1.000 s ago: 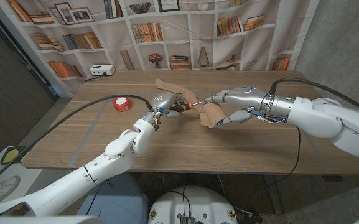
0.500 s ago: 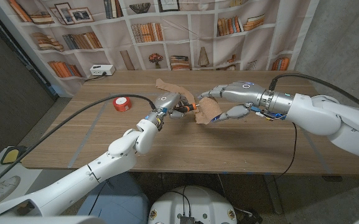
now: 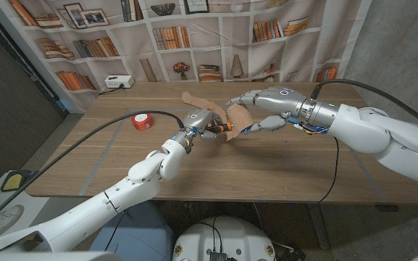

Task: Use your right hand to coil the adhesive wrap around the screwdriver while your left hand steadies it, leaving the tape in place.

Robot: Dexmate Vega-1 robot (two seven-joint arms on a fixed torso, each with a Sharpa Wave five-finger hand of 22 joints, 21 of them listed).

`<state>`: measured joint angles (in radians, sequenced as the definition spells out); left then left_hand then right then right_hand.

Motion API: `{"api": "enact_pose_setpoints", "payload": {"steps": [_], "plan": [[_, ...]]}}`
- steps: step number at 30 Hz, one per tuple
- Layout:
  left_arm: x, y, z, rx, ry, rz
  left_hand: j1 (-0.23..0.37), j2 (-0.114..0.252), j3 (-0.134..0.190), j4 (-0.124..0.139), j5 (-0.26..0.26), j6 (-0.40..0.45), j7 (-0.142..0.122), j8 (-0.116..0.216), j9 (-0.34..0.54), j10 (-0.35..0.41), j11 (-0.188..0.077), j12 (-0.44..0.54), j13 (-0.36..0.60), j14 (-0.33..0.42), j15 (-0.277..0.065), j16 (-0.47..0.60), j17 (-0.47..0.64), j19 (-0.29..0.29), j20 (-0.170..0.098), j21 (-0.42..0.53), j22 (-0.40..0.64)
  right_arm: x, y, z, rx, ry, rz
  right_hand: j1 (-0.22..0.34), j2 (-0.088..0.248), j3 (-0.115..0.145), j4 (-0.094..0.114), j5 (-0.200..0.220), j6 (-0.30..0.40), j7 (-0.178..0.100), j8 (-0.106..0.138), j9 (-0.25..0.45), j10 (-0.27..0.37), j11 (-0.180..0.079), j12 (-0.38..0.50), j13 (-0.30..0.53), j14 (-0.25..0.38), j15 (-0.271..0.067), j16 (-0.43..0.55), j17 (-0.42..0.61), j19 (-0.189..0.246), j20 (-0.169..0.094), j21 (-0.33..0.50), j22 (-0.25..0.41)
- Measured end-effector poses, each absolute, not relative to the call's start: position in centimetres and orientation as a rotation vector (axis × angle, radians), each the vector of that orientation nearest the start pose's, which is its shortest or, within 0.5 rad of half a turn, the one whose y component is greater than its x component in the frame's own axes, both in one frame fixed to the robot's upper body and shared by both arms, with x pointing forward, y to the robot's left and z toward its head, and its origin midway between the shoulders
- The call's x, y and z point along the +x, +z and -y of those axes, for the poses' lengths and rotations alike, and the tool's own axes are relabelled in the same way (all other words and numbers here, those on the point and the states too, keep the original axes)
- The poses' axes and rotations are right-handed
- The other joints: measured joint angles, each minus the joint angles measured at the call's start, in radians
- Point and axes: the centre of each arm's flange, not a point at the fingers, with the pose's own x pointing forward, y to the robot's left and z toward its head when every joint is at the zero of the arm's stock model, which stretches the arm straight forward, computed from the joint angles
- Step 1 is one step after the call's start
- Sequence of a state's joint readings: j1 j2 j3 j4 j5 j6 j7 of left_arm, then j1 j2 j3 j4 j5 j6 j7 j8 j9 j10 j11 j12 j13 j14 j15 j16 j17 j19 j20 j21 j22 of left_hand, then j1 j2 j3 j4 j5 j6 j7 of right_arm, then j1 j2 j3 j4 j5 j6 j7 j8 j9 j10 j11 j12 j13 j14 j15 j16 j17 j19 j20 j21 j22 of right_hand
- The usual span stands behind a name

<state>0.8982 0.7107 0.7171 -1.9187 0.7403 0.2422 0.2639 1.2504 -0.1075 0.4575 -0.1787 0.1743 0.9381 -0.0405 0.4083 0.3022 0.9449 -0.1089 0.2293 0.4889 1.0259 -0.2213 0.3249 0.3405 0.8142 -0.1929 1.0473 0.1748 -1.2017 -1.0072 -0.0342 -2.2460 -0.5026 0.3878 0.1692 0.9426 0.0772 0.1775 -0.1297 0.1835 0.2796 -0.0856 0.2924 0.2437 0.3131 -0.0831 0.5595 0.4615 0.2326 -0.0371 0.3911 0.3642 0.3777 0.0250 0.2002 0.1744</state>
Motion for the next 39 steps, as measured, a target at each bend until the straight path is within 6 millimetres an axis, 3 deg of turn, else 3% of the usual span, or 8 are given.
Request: {"api": "enact_pose_setpoints", "payload": {"steps": [26, 39], "plan": [[54.1, -3.7, -11.8, 1.394, 0.008, 0.898, 0.002, -0.002, 0.003, -0.003, 0.000, -0.002, 0.002, -0.004, 0.000, 0.000, 0.000, -0.004, 0.005, 0.000, 0.000, -0.004, 0.001, -0.008, 0.000, 0.008, -0.004, 42.0, 8.8, 18.8, -1.495, 0.236, 1.214, -0.046, -0.007, -0.032, 0.023, 0.000, 0.012, 0.002, -0.001, 0.000, 0.021, -0.008, 0.008, -0.007, 0.004, -0.004, 0.000, 0.000, -0.002, 0.009, 0.000, 0.000], [53.7, -4.0, -11.2, 1.393, -0.018, 0.915, 0.003, -0.003, 0.003, -0.003, -0.001, -0.002, 0.002, -0.010, 0.001, 0.000, 0.000, -0.004, 0.005, 0.000, 0.000, -0.008, 0.003, -0.009, 0.002, 0.008, -0.005, 44.2, 10.6, 18.5, -1.435, 0.228, 1.195, -0.048, -0.008, -0.033, 0.014, 0.005, 0.011, 0.002, -0.003, 0.000, 0.021, -0.007, 0.003, -0.009, 0.004, -0.004, -0.008, -0.003, -0.001, 0.009, 0.000, 0.000]]}}
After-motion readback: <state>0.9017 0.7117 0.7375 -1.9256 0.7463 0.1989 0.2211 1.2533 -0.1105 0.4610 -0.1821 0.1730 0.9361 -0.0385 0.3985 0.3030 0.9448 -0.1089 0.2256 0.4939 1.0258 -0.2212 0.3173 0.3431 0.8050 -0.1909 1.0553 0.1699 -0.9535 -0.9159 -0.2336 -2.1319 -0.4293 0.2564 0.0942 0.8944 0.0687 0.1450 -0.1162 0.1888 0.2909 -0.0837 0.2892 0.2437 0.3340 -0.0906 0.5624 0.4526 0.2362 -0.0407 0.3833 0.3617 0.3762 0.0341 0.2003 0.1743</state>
